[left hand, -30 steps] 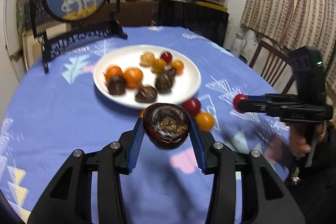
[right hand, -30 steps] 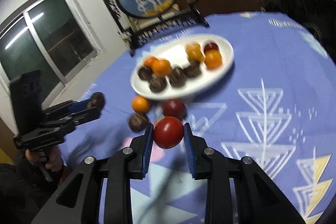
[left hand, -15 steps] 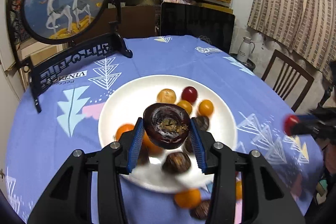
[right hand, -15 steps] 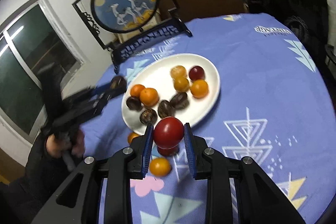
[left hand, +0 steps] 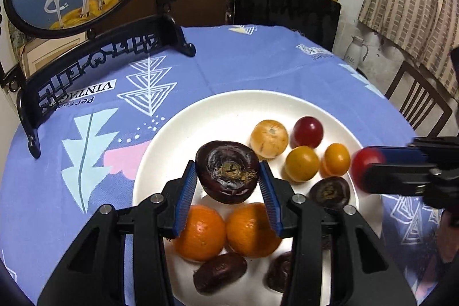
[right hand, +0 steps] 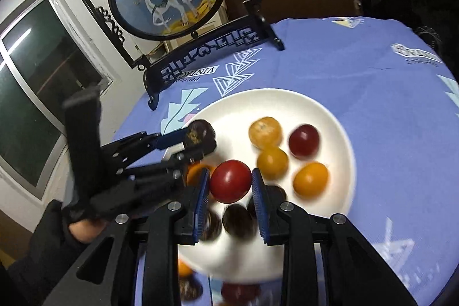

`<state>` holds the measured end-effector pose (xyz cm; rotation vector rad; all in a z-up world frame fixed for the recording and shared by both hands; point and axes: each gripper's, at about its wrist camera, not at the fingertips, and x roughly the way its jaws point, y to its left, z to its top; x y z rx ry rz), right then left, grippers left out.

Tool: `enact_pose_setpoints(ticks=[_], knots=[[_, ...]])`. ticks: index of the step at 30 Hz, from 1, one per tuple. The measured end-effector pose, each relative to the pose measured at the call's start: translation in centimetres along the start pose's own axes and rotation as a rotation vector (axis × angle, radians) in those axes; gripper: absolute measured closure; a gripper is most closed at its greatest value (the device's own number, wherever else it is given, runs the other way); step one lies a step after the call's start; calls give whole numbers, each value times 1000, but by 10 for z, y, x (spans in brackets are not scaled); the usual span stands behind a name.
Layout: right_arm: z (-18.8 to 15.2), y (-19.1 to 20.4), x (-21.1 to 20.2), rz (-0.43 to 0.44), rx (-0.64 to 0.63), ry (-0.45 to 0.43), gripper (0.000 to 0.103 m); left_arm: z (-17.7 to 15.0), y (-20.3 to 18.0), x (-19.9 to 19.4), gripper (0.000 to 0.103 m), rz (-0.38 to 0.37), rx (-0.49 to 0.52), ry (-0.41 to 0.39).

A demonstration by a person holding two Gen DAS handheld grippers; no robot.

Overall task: Organize fruits
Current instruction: 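Lower the dark brown fruit and red tomato onto the plate, opening both tools, then grasp a dark brown fruit with the left tool while the right tool grasps a yellow-orange fruit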

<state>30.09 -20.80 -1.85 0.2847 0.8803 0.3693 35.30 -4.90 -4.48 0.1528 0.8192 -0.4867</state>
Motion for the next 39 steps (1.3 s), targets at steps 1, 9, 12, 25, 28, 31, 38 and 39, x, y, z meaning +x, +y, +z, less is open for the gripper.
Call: enact_pose_setpoints(ticks=[1,9,12,25,28,31,38,39], knots=[[1,0,4,0,3,-1,66,0,1,0,50,9,-4,-3],[-14,-8,-30,-19,27,-67,63,-8,-5,-39,35,11,-10,-62],[-36,-8,-48,-40,9,-70,63,-29,-18,-61,35,-1,45,-63],[-130,-19,-83,-55,49,-48,63,-143,-82,-98,23,-48,223,59],[-139,-20,-88,-54,54,-50,63,-144,-84,-89,35,-49,201,90],[-144,-21,-93,-52,54,-55,63,-142,-88,-80,42,-41,190,115],[-152,-17,-85,-43,28,-7,63,-147,-93,-71,62,-30,185,128],[-154,-14,-82,-39,13,10,63,-147,-93,-74,62,-29,181,119]])
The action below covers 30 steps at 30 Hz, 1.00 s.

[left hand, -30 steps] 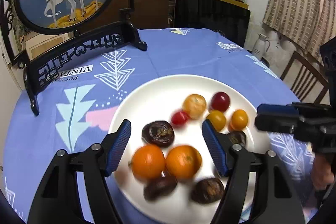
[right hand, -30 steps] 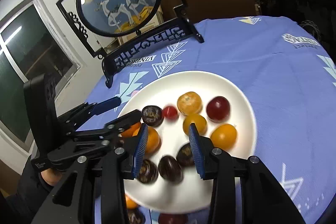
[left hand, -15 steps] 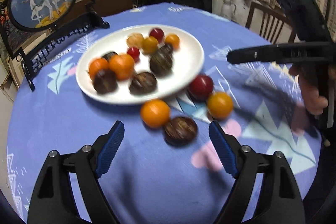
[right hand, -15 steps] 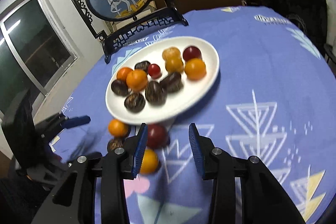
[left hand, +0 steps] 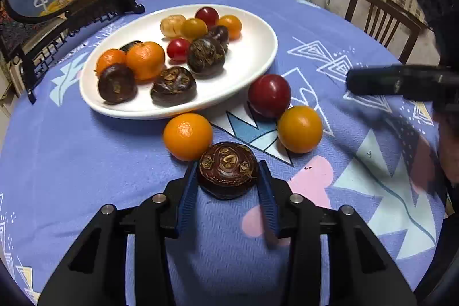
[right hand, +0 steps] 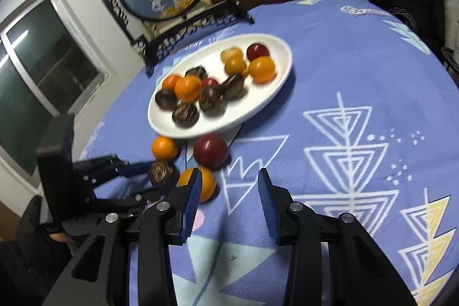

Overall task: Organize fruits
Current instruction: 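Grasp a dark brown fruit with the left tool while the right tool grasps a yellow-orange fruit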

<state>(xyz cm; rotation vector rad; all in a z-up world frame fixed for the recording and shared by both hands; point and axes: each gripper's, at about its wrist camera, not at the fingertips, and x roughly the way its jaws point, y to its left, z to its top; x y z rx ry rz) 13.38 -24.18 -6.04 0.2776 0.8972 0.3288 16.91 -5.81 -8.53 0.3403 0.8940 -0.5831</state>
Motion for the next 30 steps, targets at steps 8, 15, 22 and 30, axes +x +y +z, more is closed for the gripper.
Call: enact_pose_setpoints(ticks=[8,15,22,30], knots=[[-9,40,26,-22,-144,64,59,-17,14,-40,62,-41,-75,-87],[-3,54,48,-97,-176,92,47,-26,21,-52,62,-38,-96,-100],[-3,49,50,-117,-154,87,65,-29,23,-54,62,-46,-106,-106],[-3,42,18,-63,-134,29,65,-26,25,-59,62,-51,-119,-127]])
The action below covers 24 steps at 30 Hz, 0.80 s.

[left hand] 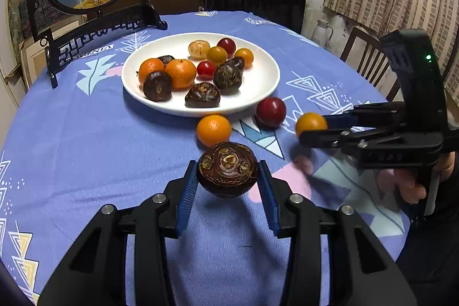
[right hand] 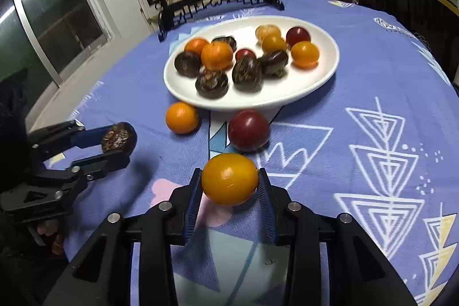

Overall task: Organize fruits
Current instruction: 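Grasp a dark brown fruit with the left tool while the right tool grasps a yellow-orange fruit, then place the dark brown and yellow-orange fruits on the plate and open both tools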

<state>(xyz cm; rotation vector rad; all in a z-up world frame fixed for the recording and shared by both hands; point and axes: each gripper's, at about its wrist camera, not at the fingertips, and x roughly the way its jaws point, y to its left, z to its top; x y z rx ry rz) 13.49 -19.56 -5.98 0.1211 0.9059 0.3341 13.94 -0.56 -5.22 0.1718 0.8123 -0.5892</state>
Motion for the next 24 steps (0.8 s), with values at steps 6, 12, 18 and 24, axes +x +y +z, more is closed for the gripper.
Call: enact_pose_setpoints(ticks=[6,12,18,24], knots=[[23,-17,-31,4,38,-91,65,18,4,-4,62,15,-7,-36],[56,-32,-46,16,61,-150,65,49,6,-2,62,27,12,-85],[94,-48,-31,63,135,-152,65,89,16,25,62,41,3,-91],[131,-52,4,39,129,-131,65,123,21,56,62,56,16,-91]])
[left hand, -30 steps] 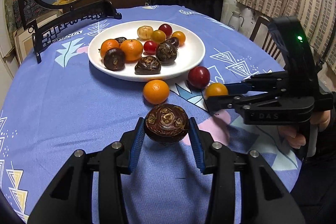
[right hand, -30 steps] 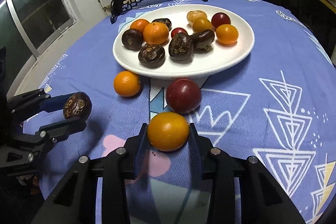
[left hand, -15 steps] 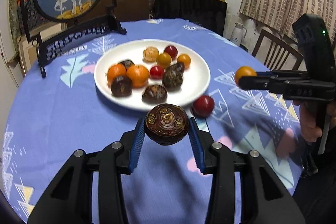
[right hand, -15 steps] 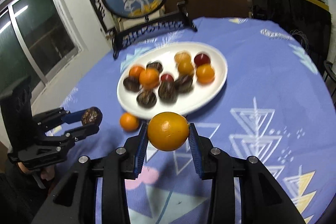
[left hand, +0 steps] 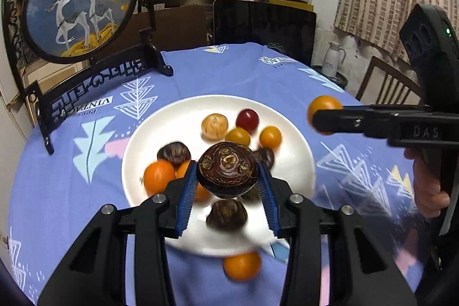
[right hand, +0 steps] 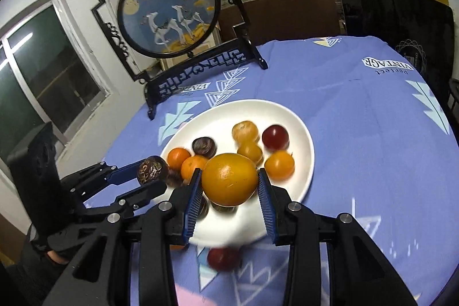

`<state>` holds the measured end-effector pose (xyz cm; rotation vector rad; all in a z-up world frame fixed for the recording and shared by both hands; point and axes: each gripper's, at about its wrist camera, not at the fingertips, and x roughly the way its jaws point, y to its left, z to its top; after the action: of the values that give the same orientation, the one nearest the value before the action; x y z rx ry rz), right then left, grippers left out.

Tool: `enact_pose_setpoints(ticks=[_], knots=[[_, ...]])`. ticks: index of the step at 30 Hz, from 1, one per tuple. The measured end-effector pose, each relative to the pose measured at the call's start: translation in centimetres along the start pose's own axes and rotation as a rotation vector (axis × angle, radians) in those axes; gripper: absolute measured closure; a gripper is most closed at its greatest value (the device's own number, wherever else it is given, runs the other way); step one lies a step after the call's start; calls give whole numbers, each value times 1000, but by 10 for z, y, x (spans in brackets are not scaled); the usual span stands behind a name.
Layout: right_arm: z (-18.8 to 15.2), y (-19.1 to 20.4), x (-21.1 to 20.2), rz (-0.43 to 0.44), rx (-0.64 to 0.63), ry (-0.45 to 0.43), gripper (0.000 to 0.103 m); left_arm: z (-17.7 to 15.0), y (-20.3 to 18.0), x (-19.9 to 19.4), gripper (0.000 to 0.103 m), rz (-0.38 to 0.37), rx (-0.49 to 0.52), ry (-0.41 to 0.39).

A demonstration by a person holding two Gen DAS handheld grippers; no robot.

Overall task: Organize fruits
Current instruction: 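Place the dark brown and yellow-orange fruits on the plate and open both tools, then grasp the last mandarin with the left tool while the right tool grasps the red plum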

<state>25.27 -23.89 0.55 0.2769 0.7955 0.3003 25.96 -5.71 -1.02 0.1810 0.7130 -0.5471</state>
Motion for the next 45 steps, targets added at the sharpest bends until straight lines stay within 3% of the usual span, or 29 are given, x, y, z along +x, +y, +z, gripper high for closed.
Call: enact_pose_setpoints(ticks=[9,17,20,22,30,39,42,45], knots=[[15,-16,57,-18,33,51,65,16,17,56,62,27,-12,64],[20,-17,71,-27,28,52,64,18,17,69,62,39,0,72],[23,-18,69,-38,22,25,57,18,18,73,58,60,-1,77],[24,-22,65,-38,40,17,52,17,20,70,46,88,-9,64],[5,-22,45,-24,35,21,52,4,18,52,46,107,-21,76],[-40,-3,25,-12,-17,62,52,-22,2,36,44,110,-1,91],[-54,4,13,-29,-50,52,40,-27,-1,26,35,110,-8,81],[-68,10,-1,-28,-70,30,34,-35,-5,15,34,105,-8,77]])
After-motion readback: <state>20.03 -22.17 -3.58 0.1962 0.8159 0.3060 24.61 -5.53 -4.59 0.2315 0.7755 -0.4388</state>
